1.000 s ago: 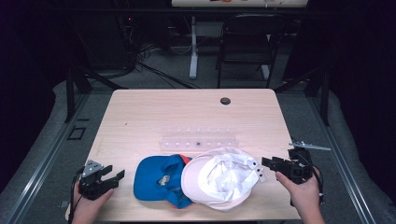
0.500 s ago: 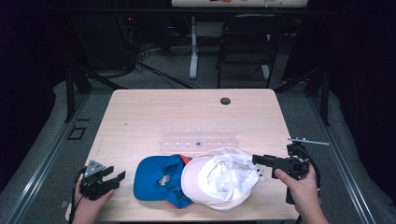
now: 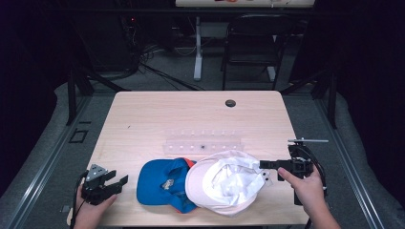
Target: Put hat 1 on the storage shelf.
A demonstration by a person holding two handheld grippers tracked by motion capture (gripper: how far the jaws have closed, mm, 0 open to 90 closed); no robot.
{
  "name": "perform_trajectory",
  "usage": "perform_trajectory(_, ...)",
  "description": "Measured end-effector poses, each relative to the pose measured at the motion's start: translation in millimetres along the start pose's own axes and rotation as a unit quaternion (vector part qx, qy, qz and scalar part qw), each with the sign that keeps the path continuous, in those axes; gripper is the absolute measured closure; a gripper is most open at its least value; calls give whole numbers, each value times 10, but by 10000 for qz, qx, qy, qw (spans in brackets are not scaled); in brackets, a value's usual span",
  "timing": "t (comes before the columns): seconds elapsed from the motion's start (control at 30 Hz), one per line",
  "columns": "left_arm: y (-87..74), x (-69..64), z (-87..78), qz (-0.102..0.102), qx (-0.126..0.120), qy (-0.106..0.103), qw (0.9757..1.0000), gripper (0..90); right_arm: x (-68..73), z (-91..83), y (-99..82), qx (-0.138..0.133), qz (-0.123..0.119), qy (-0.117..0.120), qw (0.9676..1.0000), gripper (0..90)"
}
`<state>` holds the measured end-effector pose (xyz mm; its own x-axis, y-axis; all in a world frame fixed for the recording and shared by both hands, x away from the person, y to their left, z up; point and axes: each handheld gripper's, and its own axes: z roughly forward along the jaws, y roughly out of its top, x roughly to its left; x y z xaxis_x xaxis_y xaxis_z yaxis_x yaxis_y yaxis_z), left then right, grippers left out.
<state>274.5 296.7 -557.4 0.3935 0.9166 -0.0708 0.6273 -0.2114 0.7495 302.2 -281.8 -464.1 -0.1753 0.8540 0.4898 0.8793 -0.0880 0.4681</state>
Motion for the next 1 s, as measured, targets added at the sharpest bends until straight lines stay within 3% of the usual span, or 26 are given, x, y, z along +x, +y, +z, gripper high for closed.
perform_trajectory(0.07,1,2,2,-16,-9,3,10000,444,-30,29,8,99,97,-43,9999,430)
perform_trajectory(0.17,-5,2,3,20,23,9,10000,446,-67,71,-1,438,314,145,9984,455)
perform_trajectory(0.47,-8,0,13,35,56,-5,10000,449,-58,223,-51,989,290,32,9947,527)
perform_trajectory(0.63,-2,-3,12,61,132,-16,9999,449,-58,241,-57,1020,247,29,9945,575)
perform_trajectory(0.67,-3,-4,13,65,133,-14,9999,449,-49,257,-68,928,333,5,9951,599)
perform_trajectory(0.8,-8,3,16,38,67,-4,10000,449,-50,290,-77,971,407,15,9944,647)
perform_trajectory(1.0,-7,4,14,29,76,-7,10000,449,-59,303,-62,1141,581,13,9918,712)
